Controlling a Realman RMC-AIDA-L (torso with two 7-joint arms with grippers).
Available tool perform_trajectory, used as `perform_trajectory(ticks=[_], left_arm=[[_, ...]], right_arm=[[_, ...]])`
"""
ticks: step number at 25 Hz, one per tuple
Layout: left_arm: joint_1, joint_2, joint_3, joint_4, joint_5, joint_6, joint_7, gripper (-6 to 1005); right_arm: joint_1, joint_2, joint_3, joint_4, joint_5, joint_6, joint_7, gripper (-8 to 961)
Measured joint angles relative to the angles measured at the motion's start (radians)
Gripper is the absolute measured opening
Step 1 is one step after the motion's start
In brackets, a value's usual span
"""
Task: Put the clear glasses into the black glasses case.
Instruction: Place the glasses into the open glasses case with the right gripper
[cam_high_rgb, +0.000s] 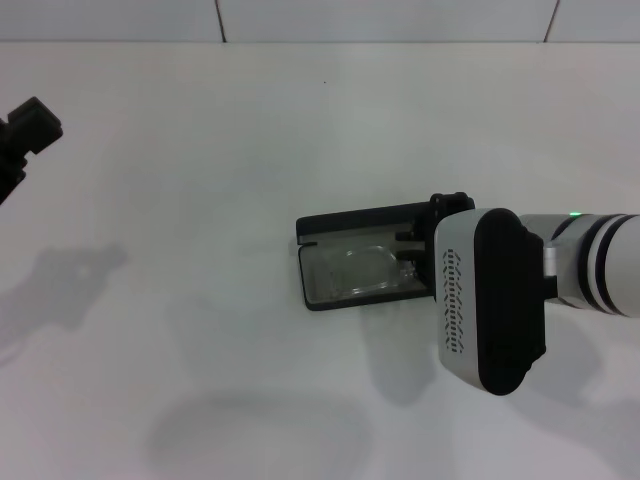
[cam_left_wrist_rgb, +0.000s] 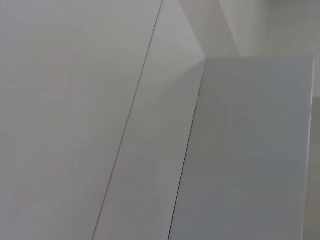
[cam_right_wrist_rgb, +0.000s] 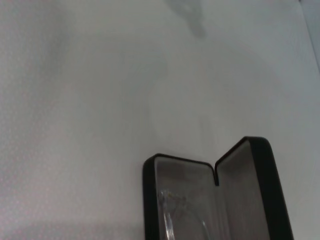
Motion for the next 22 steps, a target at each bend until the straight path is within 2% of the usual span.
perform_trajectory(ticks=[12, 17, 22], left_arm=[[0.007, 0.000, 0.000, 0.000, 0.000, 0.002, 0.004, 60], [0.019, 0.000, 0.000, 0.000, 0.000, 0.004, 0.004, 60], [0.023, 0.001, 0.000, 0.000, 0.000, 0.006, 0.005, 60]], right_arm=[[-0.001, 0.001, -0.028, -0.020, 0.008, 0.032, 0.000, 113], [-0.003, 0.001, -0.040, -0.102, 0.040, -0.100, 0.019, 110], [-0.008, 0.002, 0.010, -0.201, 0.067, -0.272, 0.107, 106]])
